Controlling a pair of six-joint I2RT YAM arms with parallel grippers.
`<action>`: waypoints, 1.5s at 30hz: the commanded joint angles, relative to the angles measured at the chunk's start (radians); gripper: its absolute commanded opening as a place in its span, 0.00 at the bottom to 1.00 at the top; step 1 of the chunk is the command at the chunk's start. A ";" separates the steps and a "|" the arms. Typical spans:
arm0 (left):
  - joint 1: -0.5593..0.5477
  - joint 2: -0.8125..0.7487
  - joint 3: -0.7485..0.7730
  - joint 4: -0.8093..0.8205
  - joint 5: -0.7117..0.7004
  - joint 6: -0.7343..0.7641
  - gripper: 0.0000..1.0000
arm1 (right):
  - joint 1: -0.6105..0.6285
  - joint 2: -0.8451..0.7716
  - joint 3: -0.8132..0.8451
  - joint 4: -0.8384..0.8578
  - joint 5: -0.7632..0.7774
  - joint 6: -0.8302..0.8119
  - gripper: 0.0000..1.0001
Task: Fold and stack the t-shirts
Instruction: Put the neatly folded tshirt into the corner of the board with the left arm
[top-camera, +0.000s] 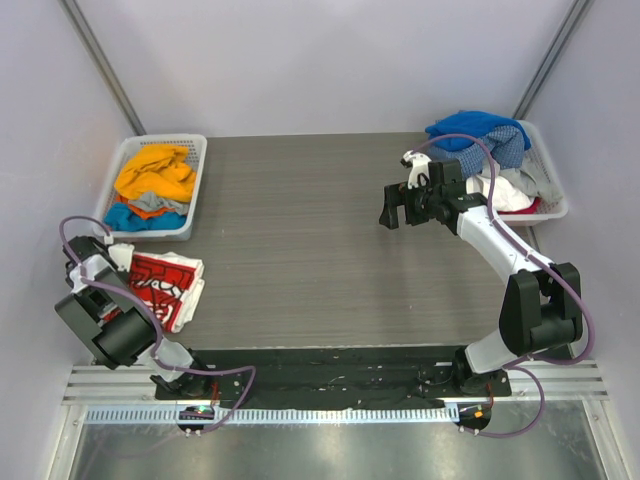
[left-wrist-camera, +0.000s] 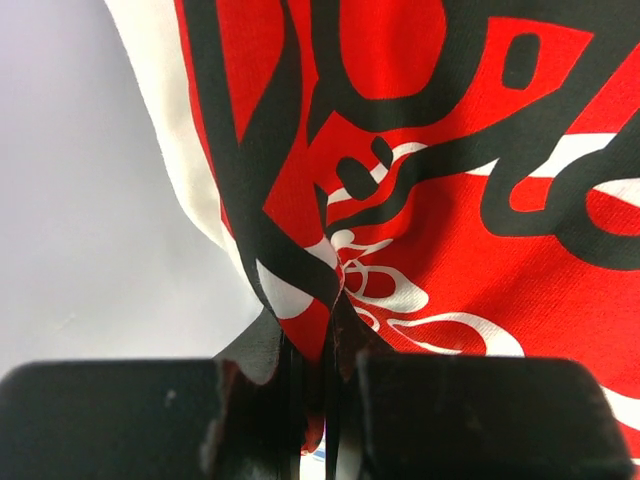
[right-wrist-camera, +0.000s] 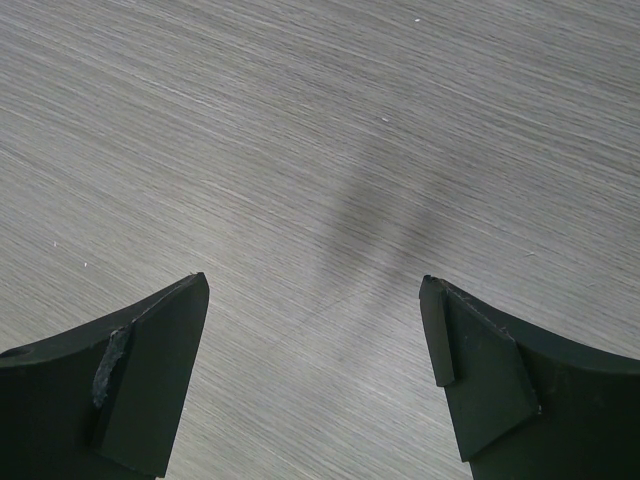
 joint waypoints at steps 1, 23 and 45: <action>0.035 -0.004 0.025 0.044 -0.013 0.042 0.00 | -0.001 -0.024 -0.006 0.027 -0.015 -0.015 0.95; 0.092 -0.032 -0.002 0.098 -0.051 0.083 0.00 | -0.001 -0.026 -0.011 0.027 -0.028 -0.020 0.96; 0.104 -0.268 -0.002 -0.014 0.048 0.090 0.55 | -0.003 -0.009 -0.015 0.026 -0.043 -0.021 0.95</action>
